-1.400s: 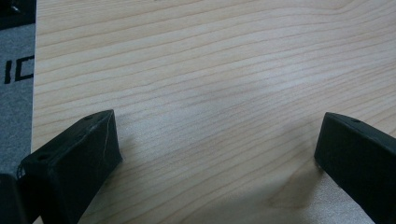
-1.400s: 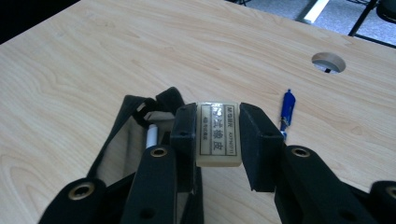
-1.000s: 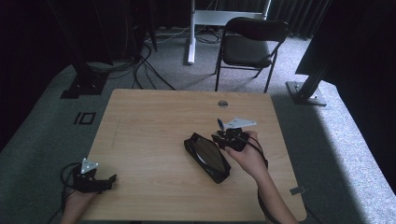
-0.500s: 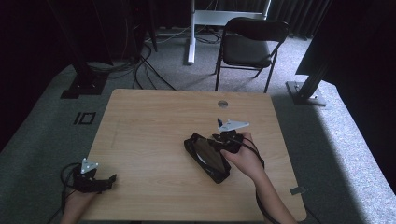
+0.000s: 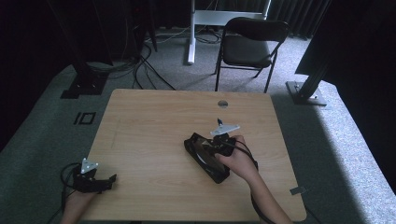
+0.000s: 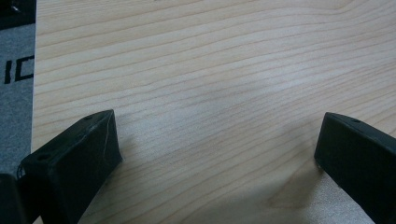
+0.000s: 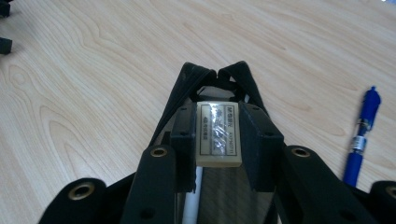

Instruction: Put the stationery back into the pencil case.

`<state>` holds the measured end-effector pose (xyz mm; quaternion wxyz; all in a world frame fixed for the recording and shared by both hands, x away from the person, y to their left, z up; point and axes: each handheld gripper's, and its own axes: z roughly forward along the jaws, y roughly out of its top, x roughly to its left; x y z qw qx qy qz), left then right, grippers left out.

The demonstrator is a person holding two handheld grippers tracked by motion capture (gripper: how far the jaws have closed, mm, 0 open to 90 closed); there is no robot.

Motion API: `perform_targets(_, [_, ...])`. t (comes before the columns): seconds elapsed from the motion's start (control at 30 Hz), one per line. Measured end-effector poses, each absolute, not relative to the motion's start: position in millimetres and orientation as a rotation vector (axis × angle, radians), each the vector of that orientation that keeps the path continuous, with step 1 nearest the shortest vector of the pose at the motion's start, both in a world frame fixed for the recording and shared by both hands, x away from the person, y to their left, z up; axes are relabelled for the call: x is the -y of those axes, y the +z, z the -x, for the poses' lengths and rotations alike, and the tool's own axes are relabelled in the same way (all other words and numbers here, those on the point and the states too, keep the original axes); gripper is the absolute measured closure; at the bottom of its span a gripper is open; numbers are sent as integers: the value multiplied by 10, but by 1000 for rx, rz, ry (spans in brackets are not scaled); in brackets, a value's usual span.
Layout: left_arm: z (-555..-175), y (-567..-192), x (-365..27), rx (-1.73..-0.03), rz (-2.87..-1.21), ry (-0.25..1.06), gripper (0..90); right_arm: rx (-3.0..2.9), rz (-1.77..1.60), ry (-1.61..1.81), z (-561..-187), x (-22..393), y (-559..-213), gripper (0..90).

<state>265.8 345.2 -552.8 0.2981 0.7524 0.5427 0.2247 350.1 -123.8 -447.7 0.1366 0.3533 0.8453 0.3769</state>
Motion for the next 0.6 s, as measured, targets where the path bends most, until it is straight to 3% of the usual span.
perform_targets(0.6, [-2658,-5528,-3451,-1443,-1998,597,3,-2515,-1088,973,-3657,1088,-4735,683])
